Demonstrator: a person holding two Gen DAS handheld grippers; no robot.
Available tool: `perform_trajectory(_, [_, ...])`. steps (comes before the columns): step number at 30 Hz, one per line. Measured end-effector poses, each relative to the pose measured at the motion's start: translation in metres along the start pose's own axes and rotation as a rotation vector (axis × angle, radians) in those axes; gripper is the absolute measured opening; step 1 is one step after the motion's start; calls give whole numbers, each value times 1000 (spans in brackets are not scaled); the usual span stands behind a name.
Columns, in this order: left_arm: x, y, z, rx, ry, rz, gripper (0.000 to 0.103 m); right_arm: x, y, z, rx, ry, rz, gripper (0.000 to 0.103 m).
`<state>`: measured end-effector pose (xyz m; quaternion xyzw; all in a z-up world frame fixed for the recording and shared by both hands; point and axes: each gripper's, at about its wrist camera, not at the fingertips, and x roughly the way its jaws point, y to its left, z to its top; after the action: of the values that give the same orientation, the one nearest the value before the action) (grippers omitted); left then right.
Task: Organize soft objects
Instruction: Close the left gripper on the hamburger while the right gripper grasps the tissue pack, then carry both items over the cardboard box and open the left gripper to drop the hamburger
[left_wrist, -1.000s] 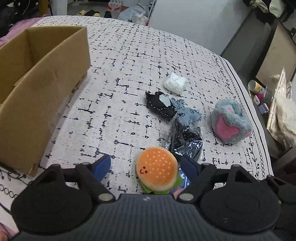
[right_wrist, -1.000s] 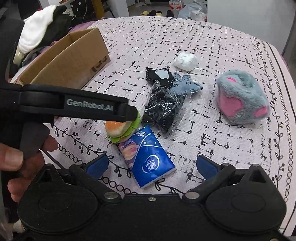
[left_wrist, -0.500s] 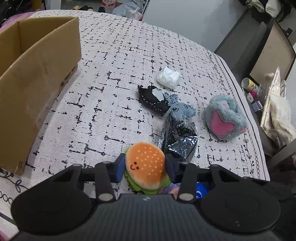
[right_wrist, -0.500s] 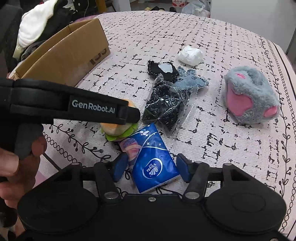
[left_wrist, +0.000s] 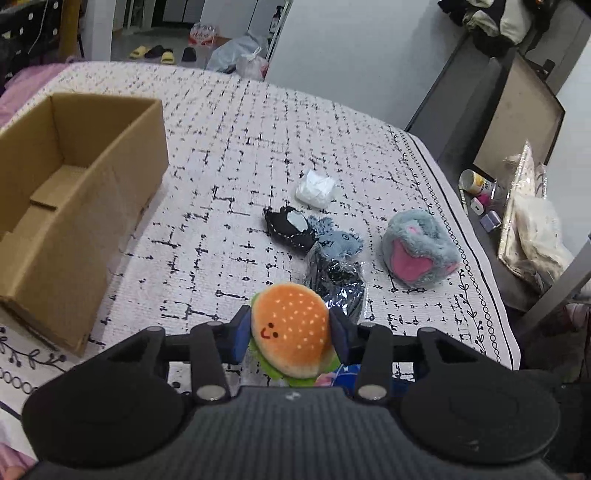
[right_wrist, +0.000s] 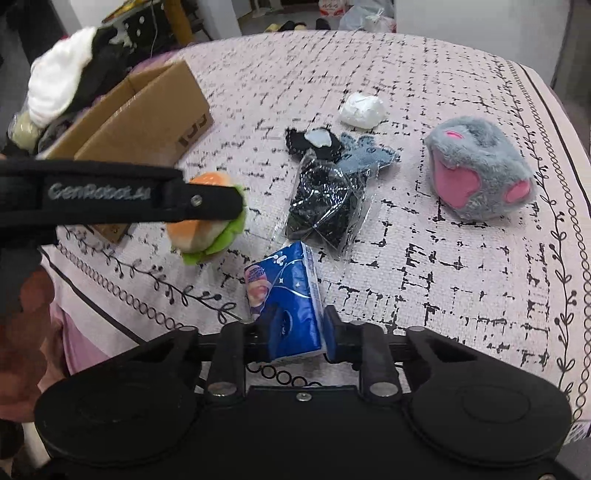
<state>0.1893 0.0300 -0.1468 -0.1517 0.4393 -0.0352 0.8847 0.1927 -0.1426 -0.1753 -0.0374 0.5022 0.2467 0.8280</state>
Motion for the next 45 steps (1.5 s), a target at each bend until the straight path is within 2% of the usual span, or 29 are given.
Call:
perform_trajectory(13, [-49, 2, 7, 45, -107, 6, 44, -47, 10, 6, 18, -111, -7, 18])
perform_trajectory(25, [-84, 18, 17, 84, -190, 26, 44, -72, 38, 24, -12, -174, -15, 18])
perform_trajectory(45, [-109, 91, 38, -10, -263, 148, 44, -77, 101, 70, -103, -231, 19, 18])
